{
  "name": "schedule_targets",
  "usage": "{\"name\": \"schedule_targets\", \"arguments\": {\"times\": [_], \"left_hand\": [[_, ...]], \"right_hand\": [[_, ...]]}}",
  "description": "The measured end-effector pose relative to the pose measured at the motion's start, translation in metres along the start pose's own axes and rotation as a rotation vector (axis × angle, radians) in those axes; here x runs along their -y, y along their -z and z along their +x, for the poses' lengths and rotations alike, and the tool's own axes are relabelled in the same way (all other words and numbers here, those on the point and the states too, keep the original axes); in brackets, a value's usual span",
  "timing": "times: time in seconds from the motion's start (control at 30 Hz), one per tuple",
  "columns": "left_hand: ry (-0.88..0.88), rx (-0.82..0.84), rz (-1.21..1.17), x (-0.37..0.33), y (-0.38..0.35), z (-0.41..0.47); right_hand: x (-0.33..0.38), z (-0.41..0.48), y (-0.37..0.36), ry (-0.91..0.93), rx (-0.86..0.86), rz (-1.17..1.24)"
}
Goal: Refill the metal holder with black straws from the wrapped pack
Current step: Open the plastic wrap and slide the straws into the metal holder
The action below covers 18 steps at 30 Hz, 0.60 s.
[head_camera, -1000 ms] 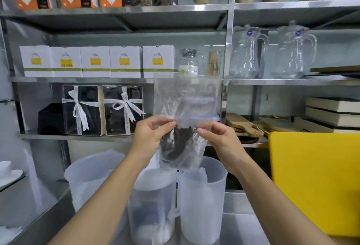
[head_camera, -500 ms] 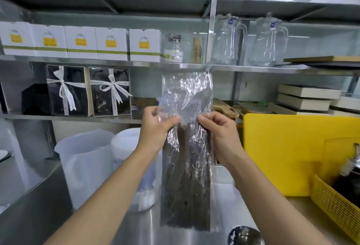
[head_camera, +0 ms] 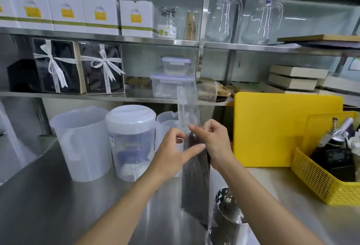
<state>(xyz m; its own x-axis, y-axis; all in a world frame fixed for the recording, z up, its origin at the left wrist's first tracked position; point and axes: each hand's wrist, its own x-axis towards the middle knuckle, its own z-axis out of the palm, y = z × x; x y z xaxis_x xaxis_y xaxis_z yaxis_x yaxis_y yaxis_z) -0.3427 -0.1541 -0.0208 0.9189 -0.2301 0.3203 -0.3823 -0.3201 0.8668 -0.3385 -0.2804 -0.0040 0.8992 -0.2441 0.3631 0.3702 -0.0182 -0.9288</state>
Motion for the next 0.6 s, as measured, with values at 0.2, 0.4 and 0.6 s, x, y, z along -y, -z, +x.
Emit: {"name": "schedule_targets", "arguments": {"times": [0.2,0.4,0.6], "left_hand": [[0.07,0.044,-0.093,-0.006,-0.005,-0.014],[0.1,-0.059,-0.317,-0.005,-0.003,-0.021],[0.099,-0.186,-0.267,-0.009,-0.008,-0.026]], "right_hand": [[-0.001,-0.015,-0.001,-0.016,0.134,0.008],[-0.003,-0.024,0.006,-0.067,0.182,0.061],[-0.002,-0.03,0.019,-0.161,0.11,0.138]]}}
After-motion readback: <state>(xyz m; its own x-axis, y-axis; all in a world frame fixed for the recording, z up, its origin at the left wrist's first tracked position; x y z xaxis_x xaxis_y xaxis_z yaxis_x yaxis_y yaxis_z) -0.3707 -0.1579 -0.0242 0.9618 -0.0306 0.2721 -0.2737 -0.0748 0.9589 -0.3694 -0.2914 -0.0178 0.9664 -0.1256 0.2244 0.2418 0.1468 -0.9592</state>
